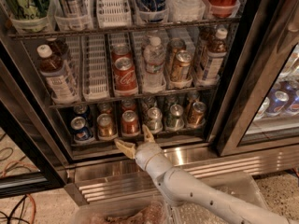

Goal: Pick coke can from bottom shelf of fridge

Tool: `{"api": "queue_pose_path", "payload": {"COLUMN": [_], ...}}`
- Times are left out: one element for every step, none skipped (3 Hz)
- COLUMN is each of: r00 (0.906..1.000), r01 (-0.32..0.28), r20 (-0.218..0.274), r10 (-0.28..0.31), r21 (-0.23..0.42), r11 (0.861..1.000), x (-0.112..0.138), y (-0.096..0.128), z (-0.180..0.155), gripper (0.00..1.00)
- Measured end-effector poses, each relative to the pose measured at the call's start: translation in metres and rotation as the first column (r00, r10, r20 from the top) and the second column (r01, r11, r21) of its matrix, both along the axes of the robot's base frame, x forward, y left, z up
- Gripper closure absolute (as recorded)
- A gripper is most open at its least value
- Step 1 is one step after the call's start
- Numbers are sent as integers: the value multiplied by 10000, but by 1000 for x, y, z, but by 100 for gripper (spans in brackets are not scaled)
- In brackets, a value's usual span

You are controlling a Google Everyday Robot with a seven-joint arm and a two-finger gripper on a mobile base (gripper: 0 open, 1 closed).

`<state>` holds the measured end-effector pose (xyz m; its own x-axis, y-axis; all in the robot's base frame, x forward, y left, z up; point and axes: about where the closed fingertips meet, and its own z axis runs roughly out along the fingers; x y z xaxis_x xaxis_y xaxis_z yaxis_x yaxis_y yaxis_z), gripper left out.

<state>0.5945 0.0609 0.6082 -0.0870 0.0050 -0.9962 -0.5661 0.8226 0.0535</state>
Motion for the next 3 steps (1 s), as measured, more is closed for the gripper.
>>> {"api": "queue_pose_path", "payload": {"r00": [9999, 9999, 9992], "r01": [82, -117, -391], "r20": [72, 9, -55], "r10": [-81, 118, 390], "r21": [-183, -234, -297], "r11": [9998, 9997, 9988], "x": [9, 21, 29], "y": [-6, -3, 5], "z": [0, -5, -9], "gripper": [24, 26, 26]}}
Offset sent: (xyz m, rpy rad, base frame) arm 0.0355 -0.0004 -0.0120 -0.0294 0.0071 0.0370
